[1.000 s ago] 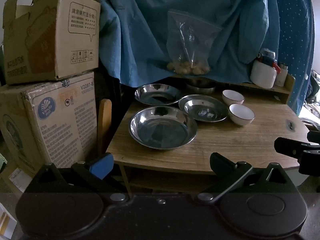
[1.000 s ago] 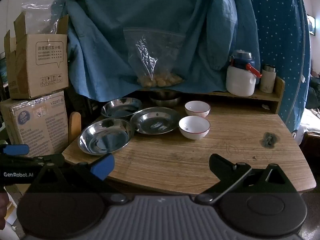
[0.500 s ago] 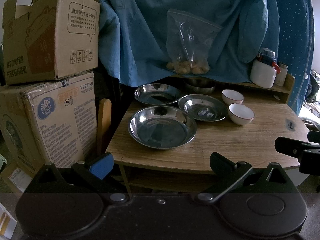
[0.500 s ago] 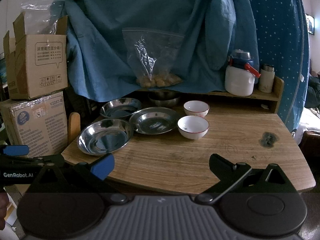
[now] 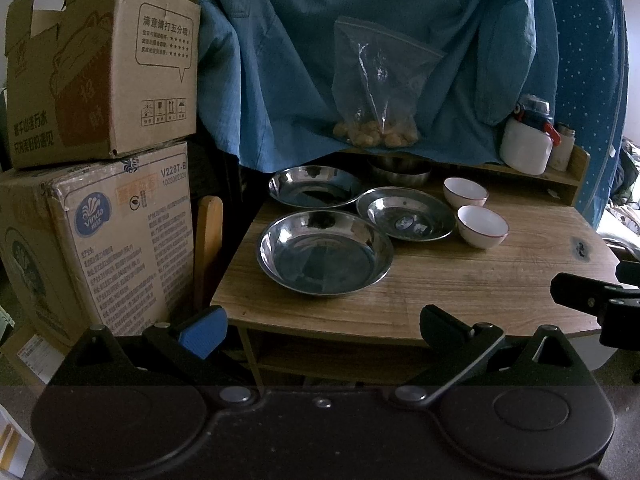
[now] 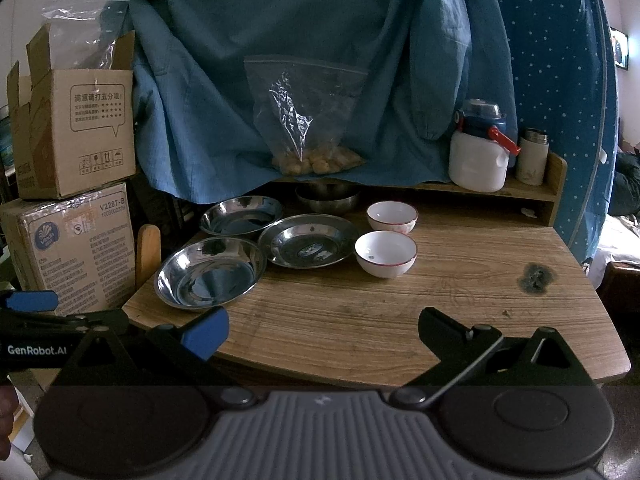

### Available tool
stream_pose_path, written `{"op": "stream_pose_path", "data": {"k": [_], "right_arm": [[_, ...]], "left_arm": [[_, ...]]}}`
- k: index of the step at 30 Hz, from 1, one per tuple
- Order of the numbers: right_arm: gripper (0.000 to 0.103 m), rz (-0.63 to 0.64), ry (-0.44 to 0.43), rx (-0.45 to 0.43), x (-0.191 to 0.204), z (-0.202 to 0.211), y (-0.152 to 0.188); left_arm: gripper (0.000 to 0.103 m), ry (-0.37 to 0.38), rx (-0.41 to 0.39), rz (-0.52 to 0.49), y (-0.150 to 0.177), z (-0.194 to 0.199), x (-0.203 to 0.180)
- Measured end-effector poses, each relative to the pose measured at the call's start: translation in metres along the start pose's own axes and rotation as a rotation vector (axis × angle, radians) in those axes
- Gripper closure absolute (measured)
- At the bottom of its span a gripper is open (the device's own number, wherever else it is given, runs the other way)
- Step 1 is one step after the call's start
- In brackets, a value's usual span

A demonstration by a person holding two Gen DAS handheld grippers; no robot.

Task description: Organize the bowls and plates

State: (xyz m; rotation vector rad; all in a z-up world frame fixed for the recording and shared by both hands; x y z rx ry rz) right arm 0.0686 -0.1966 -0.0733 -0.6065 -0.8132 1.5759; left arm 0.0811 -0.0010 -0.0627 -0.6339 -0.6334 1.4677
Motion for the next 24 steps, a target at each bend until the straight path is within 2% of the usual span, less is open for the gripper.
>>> {"op": "stream_pose_path", "data": {"k": [24], "right_arm": [[0.0,-0.001,0.0,-0.003,-0.0053,0.0021,0.0017]], "left_arm": [[0.001,-0.001,0.001,-0.001,-0.0002,0.0002,-0.0009]]}}
Point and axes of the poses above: each gripper's, at about its wrist camera, not at the fingertips, and z roughly against the way its jaws point, x to its left, y to its underside, the point moved 10 cm from there along -z, roughly the way its jaws point, and after that the axes turned 7 degrees about x, right-handed, at the moved point
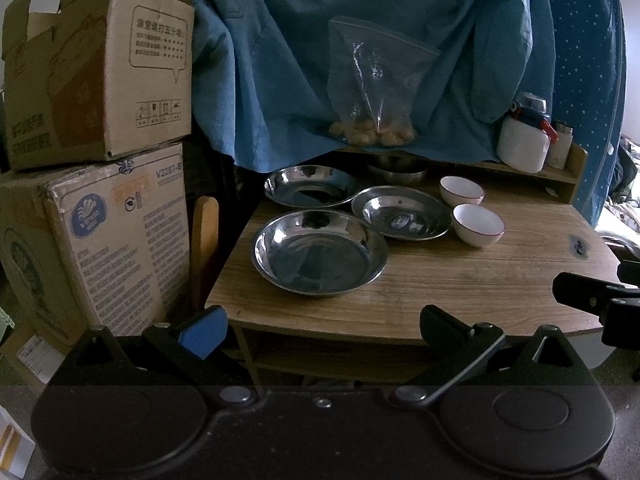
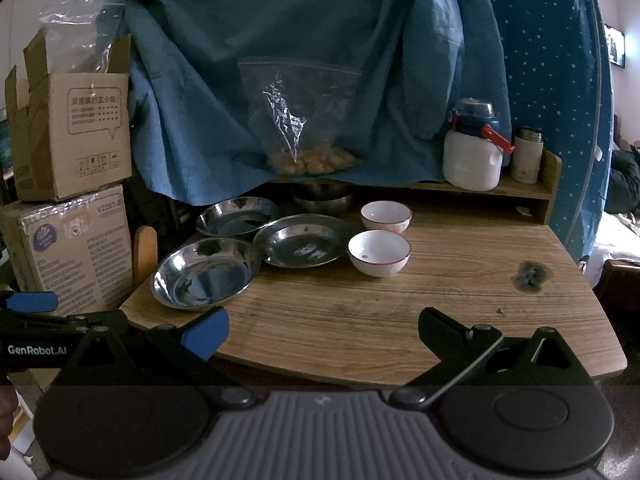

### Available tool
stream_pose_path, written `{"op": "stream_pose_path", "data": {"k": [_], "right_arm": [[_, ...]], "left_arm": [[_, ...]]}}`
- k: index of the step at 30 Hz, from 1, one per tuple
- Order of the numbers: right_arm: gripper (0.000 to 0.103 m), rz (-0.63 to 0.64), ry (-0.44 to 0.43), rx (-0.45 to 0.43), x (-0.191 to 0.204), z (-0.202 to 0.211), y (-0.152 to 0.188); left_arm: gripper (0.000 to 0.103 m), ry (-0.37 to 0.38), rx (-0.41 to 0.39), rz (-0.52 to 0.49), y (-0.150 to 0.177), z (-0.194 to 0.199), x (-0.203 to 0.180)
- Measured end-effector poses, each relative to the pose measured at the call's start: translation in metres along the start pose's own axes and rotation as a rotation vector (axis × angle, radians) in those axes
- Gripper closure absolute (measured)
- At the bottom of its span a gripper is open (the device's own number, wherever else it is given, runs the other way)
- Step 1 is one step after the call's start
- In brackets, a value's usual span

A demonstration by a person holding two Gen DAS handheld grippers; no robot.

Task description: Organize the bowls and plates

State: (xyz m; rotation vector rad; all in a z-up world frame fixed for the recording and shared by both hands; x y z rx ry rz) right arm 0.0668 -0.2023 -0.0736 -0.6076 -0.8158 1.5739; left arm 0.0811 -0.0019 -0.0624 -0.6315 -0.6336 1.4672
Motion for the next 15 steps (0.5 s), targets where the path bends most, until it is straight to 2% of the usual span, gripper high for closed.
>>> {"op": "stream_pose_path", "data": {"k": [9,15], "right_arm": [[0.0,0.0,-0.002,0.002,0.008,0.0,0.001],[0.0,0.0,-0.006,0.008,-0.003,-0.007,-0.001]], "left_arm": [[0.001,-0.002,0.005,0.0,0.002,-0.001,-0.001],[0.001,-0.008,0.018,-0.001,0.008,-0.003,-0.011]]}}
Point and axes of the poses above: each gripper's, at about its wrist camera, not at the fingertips, and z roughly against the way its jaws point, x to its left, y to its underside, the point moved 10 cm from there along -z, roughly the way its jaws point, and after that the axes turned 7 degrees about x, right-handed, at the moved point
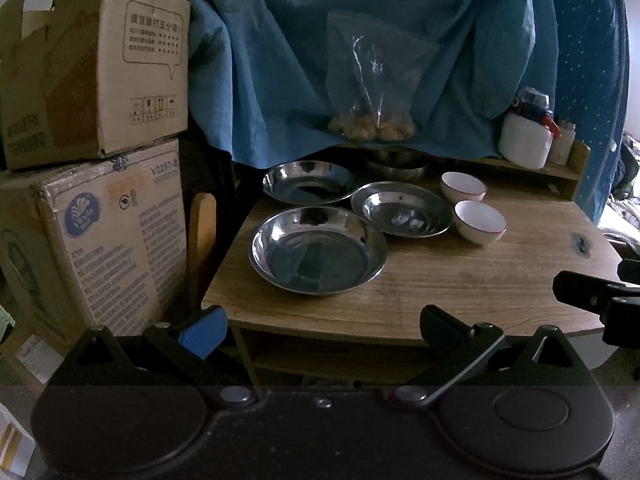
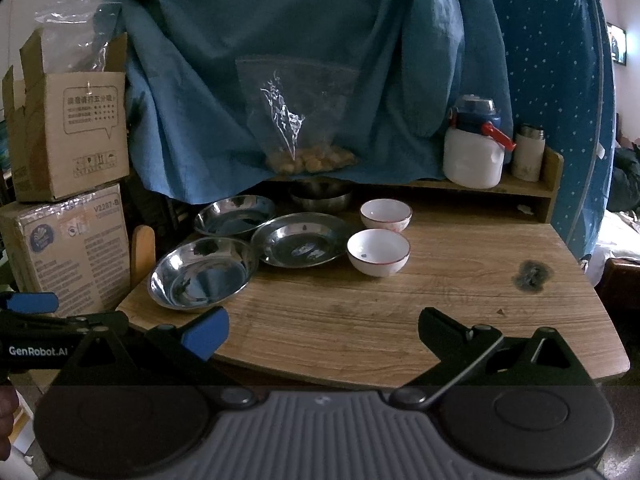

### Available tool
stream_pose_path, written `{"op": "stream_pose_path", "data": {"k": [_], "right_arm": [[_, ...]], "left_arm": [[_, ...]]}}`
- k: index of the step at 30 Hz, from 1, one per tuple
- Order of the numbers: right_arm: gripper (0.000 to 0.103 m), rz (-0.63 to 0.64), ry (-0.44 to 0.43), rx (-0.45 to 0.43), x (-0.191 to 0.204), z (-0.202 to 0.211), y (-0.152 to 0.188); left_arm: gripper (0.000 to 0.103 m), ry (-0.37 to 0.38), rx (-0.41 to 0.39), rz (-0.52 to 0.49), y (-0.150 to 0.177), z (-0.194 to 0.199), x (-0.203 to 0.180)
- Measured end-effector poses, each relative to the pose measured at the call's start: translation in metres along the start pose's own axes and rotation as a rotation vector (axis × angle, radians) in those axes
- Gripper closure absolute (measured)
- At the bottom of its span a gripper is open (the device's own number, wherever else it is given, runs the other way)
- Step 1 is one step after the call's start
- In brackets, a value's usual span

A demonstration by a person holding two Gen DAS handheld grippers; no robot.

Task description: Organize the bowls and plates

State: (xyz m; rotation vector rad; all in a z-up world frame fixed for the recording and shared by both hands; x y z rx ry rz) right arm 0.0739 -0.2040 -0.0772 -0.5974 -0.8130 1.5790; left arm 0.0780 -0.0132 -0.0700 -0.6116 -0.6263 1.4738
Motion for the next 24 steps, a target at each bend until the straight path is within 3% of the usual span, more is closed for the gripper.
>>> {"op": "stream_pose_path", "data": {"k": [16,24], "right_arm": [[0.0,-0.002,-0.042,0.037,-0.005,-0.031,-0.006],[0.0,0.041,-0.095,0.061,-0.016,-0.064,-0.025]], "left_arm": [[0.001,-0.018,0.07,0.007,-0.009,-0.029,-0.003],[0.001,-0.021,0.168,0.051,-0.019,-0.067,-0.017]]}}
Point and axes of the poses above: each gripper's, at about its wrist camera, not at the fingertips, and z roughly against the way its jaws point, x to its left, y to its underside, the point moved 10 cm from there along -z, roughly the way its jaws point, and after that the axes turned 7 degrees about x, right-handed, at the moved point
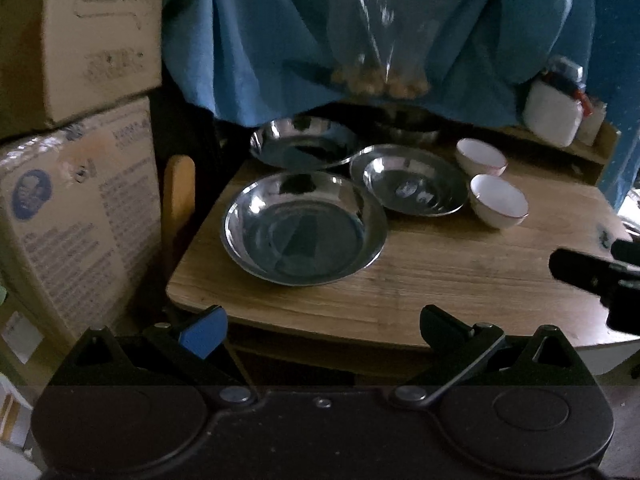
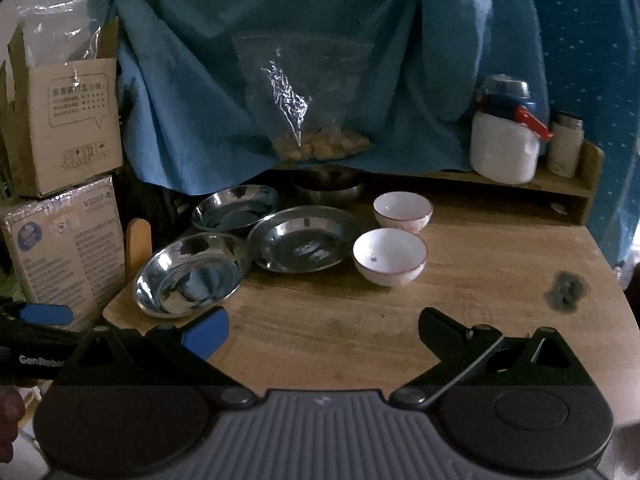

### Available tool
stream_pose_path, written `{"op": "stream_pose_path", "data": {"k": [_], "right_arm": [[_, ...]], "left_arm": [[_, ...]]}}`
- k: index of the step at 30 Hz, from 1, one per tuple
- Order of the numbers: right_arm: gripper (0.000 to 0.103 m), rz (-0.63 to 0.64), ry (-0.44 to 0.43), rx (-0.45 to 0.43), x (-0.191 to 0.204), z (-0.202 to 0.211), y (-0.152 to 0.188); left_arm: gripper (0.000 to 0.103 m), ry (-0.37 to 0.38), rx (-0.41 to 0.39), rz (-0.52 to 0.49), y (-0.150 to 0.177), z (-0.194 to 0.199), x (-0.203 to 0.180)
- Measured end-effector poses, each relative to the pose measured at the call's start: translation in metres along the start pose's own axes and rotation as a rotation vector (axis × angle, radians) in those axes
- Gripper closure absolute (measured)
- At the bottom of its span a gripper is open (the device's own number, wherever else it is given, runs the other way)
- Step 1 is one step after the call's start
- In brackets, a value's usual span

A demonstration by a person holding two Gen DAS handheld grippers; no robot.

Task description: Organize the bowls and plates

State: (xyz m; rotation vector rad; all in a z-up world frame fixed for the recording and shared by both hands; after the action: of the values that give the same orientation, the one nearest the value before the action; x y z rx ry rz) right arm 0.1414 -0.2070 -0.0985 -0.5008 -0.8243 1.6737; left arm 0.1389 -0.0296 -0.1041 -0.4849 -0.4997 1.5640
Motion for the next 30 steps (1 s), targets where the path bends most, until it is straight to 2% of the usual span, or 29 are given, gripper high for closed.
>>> {"op": "stream_pose_path", "data": {"k": [3,7,11,14,20,25,30], "right_arm": [[0.0,0.025,-0.029,0.009,-0.009,-0.016,-0.013],[0.0,0.062,-0.078,0.012,-0.02,-0.039,-0.036],[0.0,0.107,-0.141,0.033,-0.028,-0.063,-0.051],[0.0,0.141,-0.174,0.038,-0.03,-0.072,-0.062],[0.0,0.161,-0.238,0.074,-0.022,-0.096,-0.071],[0.0,0.161,-0.268,0.095,-0.005,-0.118,-0.076],[0.0,0.137,-0.231,0.101,0.02,-0.145,-0.091]], "left_arm": [[0.001,-0.025,0.03,0.026,-0.011,-0.013,-0.004],[0.001,-0.069,0.032,0.086,-0.028,-0.022,-0.007],[0.001,-0.108,0.061,0.171,-0.041,-0.033,-0.005],[0.001,-0.128,0.062,0.243,-0.049,-0.036,0.001],[0.001,-0.167,0.118,0.354,-0.058,-0.047,0.033],[0.001,-0.176,0.142,0.344,-0.071,-0.064,0.061],[0.001,-0.099,0.148,0.3,-0.103,-0.094,0.088]]}}
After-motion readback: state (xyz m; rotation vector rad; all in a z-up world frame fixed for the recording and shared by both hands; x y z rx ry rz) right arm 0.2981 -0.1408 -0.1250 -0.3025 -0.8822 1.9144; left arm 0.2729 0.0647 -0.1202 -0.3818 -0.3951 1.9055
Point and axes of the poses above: each gripper's, at about its wrist camera, not at the fingertips, and z roughly against the way its jaws point, x to its left, y to its underside, the point moved 10 cm from there along -z, roughly the way its jaws point, and after that the axes turned 7 degrees about x, right-handed, at the moved point
